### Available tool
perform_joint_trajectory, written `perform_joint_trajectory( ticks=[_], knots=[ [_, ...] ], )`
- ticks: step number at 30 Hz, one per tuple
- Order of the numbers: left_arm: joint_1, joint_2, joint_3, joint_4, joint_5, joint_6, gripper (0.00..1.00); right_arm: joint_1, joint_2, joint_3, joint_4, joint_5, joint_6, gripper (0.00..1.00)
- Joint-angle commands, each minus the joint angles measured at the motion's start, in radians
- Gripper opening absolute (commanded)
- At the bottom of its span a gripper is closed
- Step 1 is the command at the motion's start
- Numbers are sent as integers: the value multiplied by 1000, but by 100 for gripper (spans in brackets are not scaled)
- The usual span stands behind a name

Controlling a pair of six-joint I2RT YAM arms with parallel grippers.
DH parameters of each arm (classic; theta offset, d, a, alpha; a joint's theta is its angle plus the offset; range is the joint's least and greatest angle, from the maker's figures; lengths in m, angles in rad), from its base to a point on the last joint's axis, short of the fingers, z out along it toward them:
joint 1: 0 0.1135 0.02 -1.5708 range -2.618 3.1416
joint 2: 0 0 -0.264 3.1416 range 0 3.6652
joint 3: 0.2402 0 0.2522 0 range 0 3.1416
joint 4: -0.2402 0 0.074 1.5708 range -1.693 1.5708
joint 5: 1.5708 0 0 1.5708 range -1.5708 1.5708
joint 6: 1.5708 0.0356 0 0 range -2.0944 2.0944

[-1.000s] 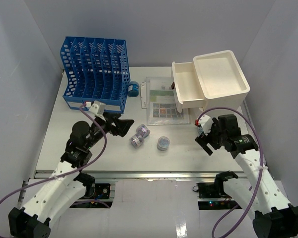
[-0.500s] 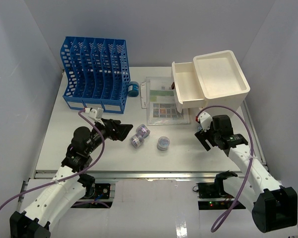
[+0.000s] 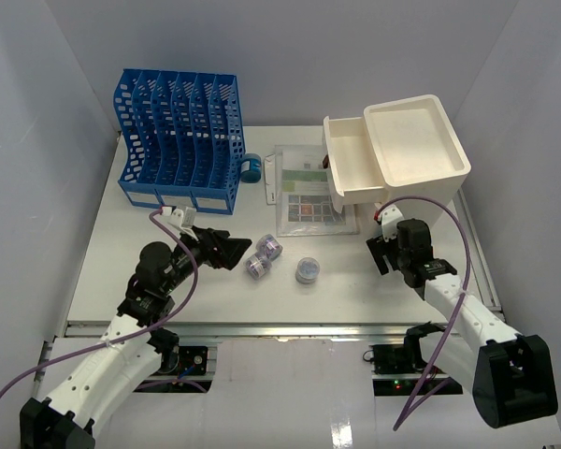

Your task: Organize the desk

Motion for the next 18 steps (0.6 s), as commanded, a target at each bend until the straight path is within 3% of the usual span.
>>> perform_joint_trajectory(
  ticks=[1,6,18],
  knots=[
    [4,-1,-13,32,16,-10,98,-22,5,10,112,6,75,91],
    [4,-8,-19,32,17,-11,98,-68,14,28,118,-116,134,91],
    [3,-31,-19,17,10,-5,98,-114,105,52,137,-204,203,95]
  ],
)
